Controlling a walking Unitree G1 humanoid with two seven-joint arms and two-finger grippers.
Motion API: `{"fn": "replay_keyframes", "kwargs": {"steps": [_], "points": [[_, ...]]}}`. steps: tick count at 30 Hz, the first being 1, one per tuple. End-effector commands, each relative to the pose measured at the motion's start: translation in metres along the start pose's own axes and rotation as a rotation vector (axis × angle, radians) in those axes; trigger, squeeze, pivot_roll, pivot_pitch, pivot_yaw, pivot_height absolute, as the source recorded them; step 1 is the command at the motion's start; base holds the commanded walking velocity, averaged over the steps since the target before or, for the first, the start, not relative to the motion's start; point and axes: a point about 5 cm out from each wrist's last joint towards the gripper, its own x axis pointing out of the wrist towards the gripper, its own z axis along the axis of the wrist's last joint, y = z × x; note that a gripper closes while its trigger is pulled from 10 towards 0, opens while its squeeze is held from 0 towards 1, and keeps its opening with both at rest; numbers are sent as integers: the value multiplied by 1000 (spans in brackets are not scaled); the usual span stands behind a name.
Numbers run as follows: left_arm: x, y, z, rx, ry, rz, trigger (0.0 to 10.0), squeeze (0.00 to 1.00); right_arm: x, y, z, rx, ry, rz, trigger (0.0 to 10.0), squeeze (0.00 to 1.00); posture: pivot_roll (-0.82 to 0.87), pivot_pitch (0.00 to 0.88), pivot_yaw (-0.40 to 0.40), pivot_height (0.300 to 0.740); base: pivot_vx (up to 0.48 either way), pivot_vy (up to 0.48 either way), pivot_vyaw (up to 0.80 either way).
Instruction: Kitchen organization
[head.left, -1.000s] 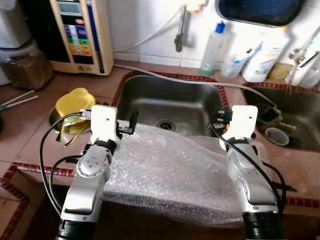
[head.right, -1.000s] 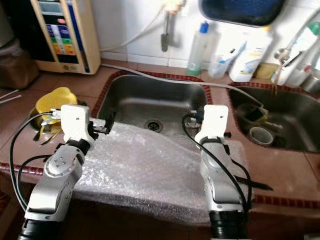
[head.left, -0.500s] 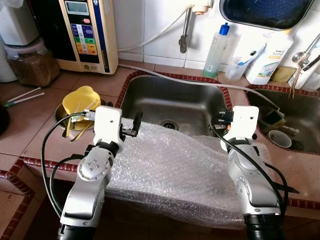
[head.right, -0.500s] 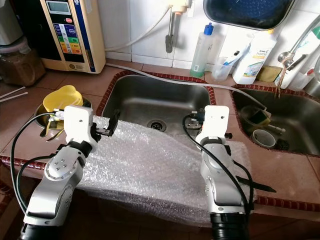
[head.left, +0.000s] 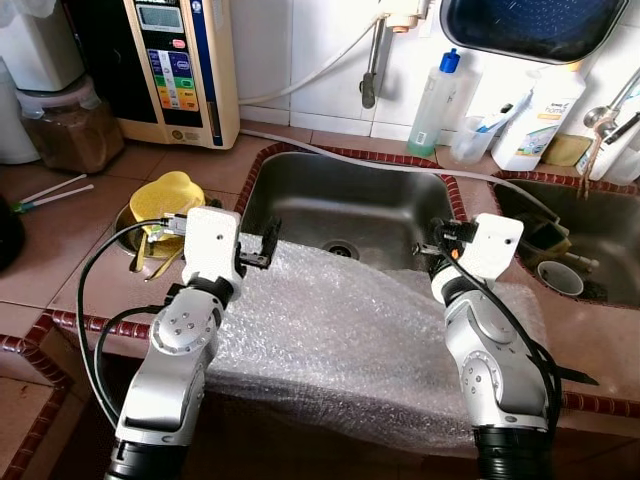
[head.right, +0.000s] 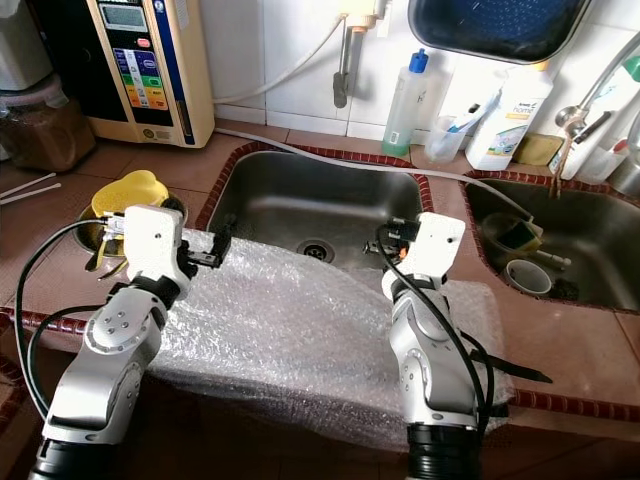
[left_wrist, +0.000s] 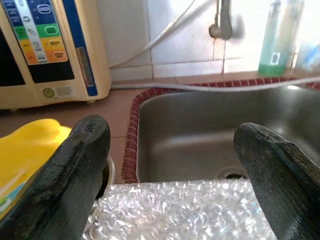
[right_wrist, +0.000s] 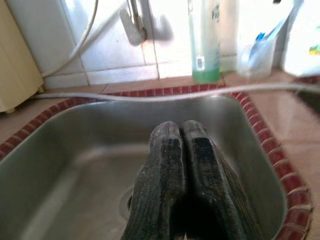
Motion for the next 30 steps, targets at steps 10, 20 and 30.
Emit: {"fn": "replay_keyframes", "kwargs": {"steps": [10,20,30], "points": [[3,-12,-1,-5,11,-83,10000,0,-8,-32,12,-332,-39,114,10000,0,50,0,9,740,0,0,0],[-18,-9,-13,24,46,-65,10000,0,-14,-56,20,-374,-23,131,10000,0,48,0,-27,740,0,0,0],[-36,5,-10,24,59,-1,10000,0,-40,-52,17,-254,-31,57,10000,0,41,0,-27,740,0,0,0]]}}
